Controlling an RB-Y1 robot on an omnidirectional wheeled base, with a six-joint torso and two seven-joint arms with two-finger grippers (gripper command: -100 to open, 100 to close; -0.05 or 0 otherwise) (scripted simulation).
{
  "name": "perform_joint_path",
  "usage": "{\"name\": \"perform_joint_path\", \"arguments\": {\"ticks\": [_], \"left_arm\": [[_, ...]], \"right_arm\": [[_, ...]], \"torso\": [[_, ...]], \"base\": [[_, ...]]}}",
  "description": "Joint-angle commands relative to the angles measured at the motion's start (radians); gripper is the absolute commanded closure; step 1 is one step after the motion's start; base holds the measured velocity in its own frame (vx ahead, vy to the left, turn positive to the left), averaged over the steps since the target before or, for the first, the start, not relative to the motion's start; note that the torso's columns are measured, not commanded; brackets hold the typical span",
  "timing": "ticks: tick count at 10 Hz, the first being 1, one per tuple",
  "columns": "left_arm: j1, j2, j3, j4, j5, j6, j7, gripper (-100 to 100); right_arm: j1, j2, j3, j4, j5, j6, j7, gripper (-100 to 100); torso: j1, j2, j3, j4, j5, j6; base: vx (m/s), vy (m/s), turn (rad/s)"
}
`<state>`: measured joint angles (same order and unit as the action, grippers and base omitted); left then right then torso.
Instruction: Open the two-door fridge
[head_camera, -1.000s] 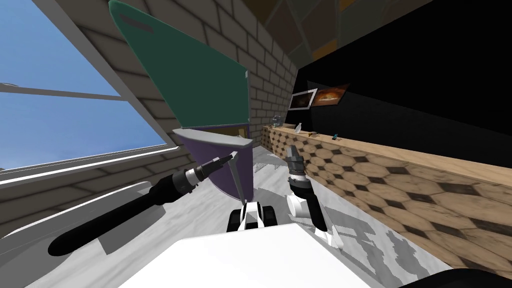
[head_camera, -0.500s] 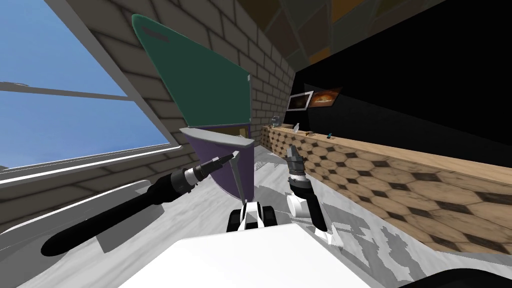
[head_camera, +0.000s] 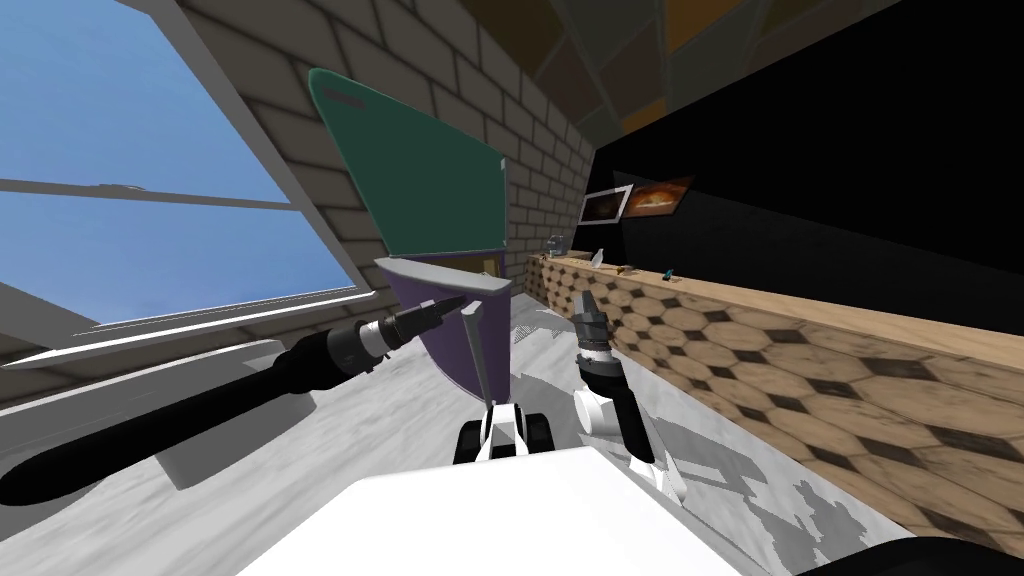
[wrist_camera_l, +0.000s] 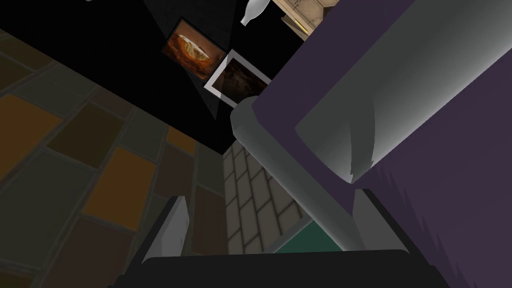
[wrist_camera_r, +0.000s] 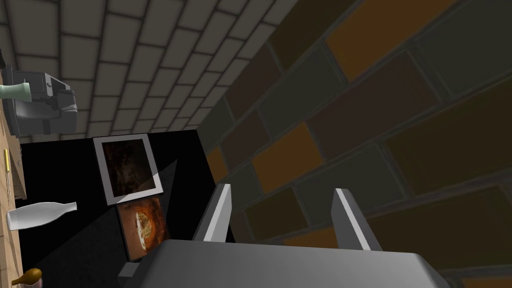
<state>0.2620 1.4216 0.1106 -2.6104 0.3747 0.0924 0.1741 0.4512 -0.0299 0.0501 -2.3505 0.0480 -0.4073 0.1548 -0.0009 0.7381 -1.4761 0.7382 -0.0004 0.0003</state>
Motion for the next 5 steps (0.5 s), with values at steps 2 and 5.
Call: {"name": "perform_joint_path", "arguments": {"ticks": [2,5], "left_arm": [[-0.009,0.02,0.019,-0.002,0.019,-0.003,0.018,0],[-0.009,0.02,0.019,-0.002,0.018,-0.003,0.018,0]], "right_arm": [[0.0,0.0,0.0,0.0,0.0,0.0,0.0,0],[0.0,0.0,0.0,0.0,0.0,0.0,0.0,0]], "torso": [[0.001,0.001,0.001,0.0,0.001,0.0],[0.001,0.0,0.0,0.0,0.0,0.0]], "base": [[0.001,-0.003,0.008],[0.0,0.0,0.0]]}}
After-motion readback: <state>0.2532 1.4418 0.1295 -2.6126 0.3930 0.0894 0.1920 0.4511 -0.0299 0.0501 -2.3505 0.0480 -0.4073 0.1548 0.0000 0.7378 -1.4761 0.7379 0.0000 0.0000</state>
